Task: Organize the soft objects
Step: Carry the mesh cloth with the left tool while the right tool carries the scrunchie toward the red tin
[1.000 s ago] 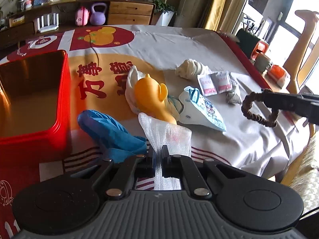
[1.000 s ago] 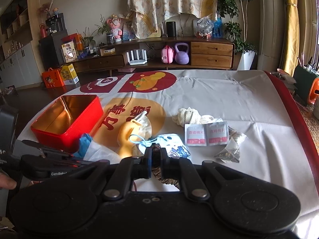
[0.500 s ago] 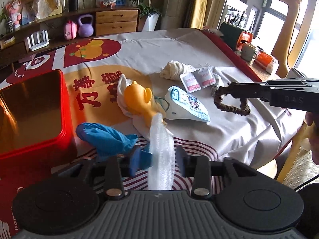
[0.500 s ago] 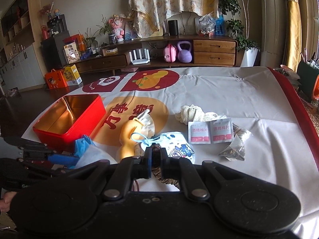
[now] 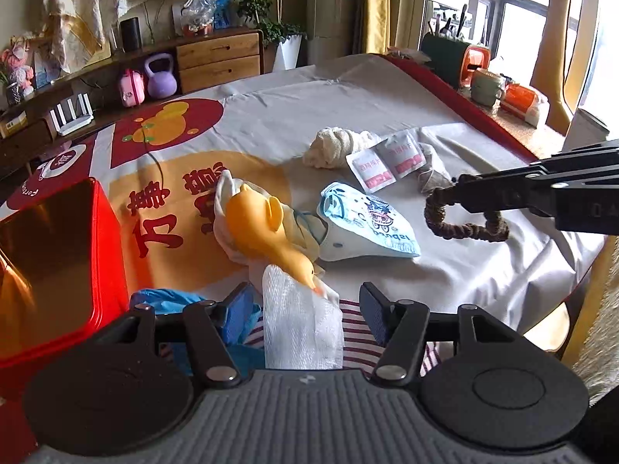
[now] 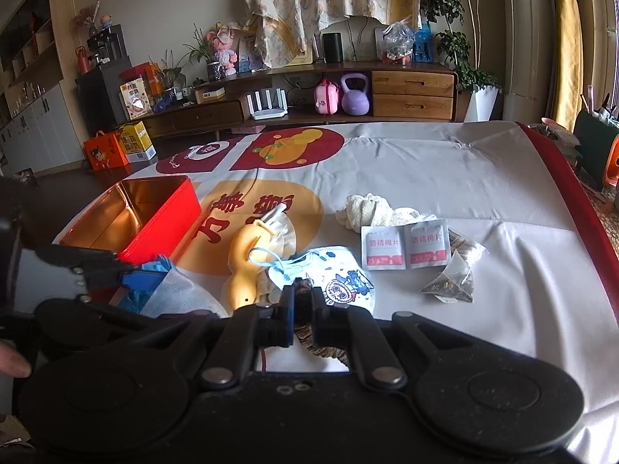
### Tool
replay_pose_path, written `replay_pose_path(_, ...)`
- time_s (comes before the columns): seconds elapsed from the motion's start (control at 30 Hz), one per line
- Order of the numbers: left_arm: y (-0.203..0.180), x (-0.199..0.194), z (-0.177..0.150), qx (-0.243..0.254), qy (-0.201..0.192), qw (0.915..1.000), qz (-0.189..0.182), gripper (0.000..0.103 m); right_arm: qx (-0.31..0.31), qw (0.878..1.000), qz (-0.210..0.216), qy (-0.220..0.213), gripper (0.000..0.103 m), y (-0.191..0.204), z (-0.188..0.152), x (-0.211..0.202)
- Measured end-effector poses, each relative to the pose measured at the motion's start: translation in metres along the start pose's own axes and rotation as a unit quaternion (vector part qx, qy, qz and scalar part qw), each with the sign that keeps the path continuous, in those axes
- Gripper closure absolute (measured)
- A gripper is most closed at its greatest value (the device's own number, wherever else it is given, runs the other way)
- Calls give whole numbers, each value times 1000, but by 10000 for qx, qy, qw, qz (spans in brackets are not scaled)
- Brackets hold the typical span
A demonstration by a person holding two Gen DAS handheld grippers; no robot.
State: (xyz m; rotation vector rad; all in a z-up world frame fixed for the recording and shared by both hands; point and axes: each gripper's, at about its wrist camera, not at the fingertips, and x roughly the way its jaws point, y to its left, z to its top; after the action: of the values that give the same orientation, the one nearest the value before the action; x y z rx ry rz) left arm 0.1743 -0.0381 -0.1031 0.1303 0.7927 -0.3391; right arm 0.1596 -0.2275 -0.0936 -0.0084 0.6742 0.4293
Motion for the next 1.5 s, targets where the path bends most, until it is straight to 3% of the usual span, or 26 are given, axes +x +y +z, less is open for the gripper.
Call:
replay_pose_path(0.1, 0, 6, -1, -1, 119, 9999, -64, 69, 1, 10000, 3, 9, 96, -1, -1, 0)
replay_pose_path(0.17, 0, 8, -4, -27, 160, 9999, -40, 72, -1, 10000, 2, 32, 96, -1, -2, 2)
replay_pose_path(0.23, 2, 7, -6, -81, 165, 9998, 16, 90, -8, 10000, -6, 54, 96, -1, -3, 3)
replay_pose_path(0.33, 5, 5, -7, -177, 185, 9996, 79, 96, -34, 10000, 0, 31, 96, 1, -1, 0)
replay_pose_path(0.57, 12, -22, -4, -485, 66, 9988, 44, 99, -108, 9999, 23, -107, 96, 8, 3, -15)
replay_pose_path(0.9, 38, -80, 14, -1070, -329, 9937, -2, 99, -340, 9984, 375, -240, 96, 34, 27, -36)
replay_pose_path(1.17, 84, -109, 28, -1439, -514, 9878, 303, 99, -592, 9947, 793, -271, 96, 66, 67, -32)
replay_pose_path(1.5, 140, -126, 37, -1550, -573, 9832, 780, 99, -1033, 9866, 1242, -219, 96, 125, 103, 4)
